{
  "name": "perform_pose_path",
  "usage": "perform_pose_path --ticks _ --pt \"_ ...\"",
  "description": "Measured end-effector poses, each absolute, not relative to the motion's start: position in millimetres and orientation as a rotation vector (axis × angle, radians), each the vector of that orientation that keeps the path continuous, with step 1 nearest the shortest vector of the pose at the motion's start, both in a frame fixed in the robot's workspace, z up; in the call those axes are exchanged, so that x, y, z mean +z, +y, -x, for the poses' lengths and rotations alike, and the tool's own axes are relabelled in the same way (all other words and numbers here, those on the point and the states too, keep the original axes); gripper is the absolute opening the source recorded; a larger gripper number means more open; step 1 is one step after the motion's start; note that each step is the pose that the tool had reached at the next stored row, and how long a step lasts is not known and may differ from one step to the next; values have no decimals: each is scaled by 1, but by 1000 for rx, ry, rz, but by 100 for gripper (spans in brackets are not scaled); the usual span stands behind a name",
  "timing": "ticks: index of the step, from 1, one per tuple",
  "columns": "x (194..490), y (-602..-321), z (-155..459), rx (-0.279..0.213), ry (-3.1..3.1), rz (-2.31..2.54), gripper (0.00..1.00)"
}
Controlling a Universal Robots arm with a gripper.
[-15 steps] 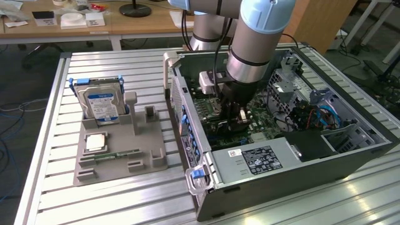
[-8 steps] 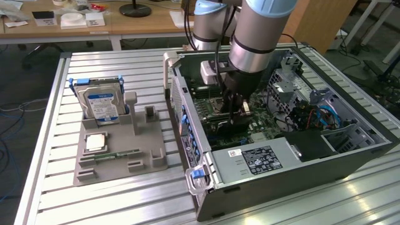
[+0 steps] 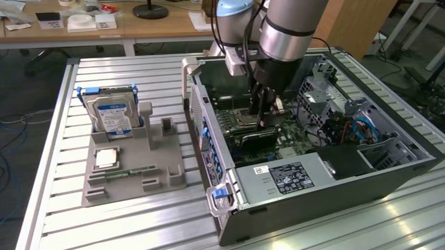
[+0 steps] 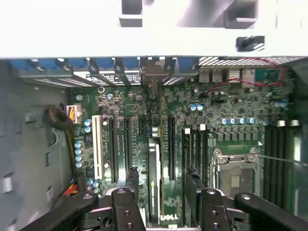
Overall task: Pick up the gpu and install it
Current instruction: 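Insert the gpu into the slot, then press down on the gpu until it lock into place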
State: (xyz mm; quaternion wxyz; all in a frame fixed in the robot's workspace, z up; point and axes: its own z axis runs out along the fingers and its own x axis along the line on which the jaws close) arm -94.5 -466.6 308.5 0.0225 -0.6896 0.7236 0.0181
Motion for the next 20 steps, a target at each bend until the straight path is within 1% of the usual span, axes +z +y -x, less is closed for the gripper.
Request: perform_pose_path --ticks 2,18,20 --pt "316 -467 95 56 2242 2136 52" --pt "316 -467 95 56 2242 2136 52" --pt "316 -467 95 56 2242 2136 50"
